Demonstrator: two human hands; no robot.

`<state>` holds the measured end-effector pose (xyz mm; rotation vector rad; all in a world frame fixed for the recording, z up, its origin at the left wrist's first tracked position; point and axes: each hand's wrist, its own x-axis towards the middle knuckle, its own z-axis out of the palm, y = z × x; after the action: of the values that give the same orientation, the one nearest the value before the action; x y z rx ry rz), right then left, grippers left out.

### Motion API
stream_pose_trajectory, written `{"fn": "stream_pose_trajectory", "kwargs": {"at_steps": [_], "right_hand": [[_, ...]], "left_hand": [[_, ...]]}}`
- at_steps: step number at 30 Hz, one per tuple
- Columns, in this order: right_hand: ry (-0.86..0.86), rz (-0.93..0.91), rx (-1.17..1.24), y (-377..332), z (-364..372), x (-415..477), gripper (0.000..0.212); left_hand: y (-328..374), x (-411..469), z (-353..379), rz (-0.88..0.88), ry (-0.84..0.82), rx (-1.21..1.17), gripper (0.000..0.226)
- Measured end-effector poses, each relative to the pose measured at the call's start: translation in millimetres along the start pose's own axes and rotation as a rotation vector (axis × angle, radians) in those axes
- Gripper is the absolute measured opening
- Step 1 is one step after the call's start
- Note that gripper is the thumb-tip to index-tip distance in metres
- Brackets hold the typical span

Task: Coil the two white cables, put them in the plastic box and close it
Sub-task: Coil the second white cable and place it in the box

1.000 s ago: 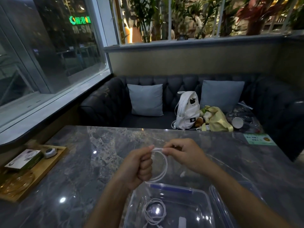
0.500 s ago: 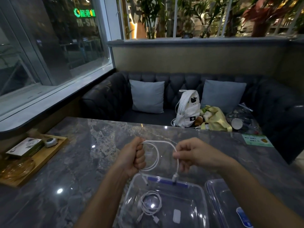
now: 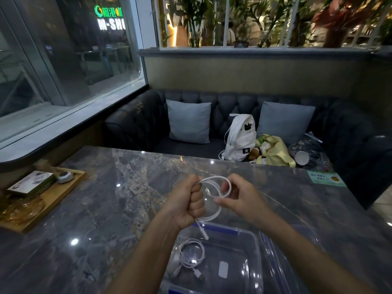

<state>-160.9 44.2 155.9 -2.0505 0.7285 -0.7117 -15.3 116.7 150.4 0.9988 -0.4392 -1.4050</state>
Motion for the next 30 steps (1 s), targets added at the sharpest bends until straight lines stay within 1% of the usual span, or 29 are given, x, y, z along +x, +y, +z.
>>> {"fn": "stream_pose_trajectory", "kwargs": {"at_steps": [1, 2, 5, 8, 11, 13, 15, 18, 20, 23, 26, 29, 30], "right_hand": [[0.014, -0.020, 0.007, 4.3, 2.6, -2.6, 0.034], [-0.012, -0.020, 0.070, 6.9, 4.2, -5.5, 0.039], [-0.134, -0.018, 0.340, 9.8, 6.8, -11.8, 0.053], [-0.111, -0.035, 0.479, 11.0, 9.9, -14.8, 0.050], [-0.138, -0.004, 0.504, 12.5, 12.4, -18.7, 0.039], [-0.185, 0.016, 0.449, 17.6, 11.2, -21.5, 0.033], [-0.208, 0.024, 0.364, 23.8, 7.8, -25.0, 0.028], [-0.200, 0.051, 0.267, 31.9, -2.5, -29.6, 0.021], [-0.201, 0.106, 0.297, 37.1, -11.1, -29.1, 0.012], [-0.189, 0.152, 0.397, 36.8, -19.8, -23.1, 0.018], [-0.214, 0.184, 0.523, 28.8, -18.3, -17.4, 0.035], [-0.208, 0.197, 0.473, 23.2, -10.3, -14.5, 0.021], [-0.202, 0.213, 0.459, 22.3, -8.5, -13.8, 0.020]], "left_hand": [[-1.3, -1.0, 2.9, -0.006, -0.018, 0.008, 0.053], [-2.4, -2.1, 6.0, -0.011, -0.035, 0.018, 0.053], [-3.9, -4.4, 13.7, -0.034, -0.061, 0.015, 0.053], [-2.3, -7.0, 16.7, -0.063, -0.061, -0.046, 0.055], [1.2, -8.8, 15.1, -0.095, -0.077, -0.142, 0.058], [3.6, -10.0, 12.9, -0.110, -0.068, -0.170, 0.059], [6.5, -12.0, 10.9, -0.115, -0.055, -0.181, 0.058], [11.1, -13.4, 6.8, -0.113, -0.024, -0.191, 0.059], [11.4, -13.0, 3.8, -0.104, 0.015, -0.157, 0.057], [6.1, -12.7, 3.8, -0.100, 0.062, -0.096, 0.056], [-1.4, -10.8, 11.0, -0.111, 0.077, -0.029, 0.057], [-5.8, -8.7, 18.8, -0.104, 0.090, 0.042, 0.058], [-5.8, -8.4, 20.2, -0.104, 0.097, 0.058, 0.058]]}}
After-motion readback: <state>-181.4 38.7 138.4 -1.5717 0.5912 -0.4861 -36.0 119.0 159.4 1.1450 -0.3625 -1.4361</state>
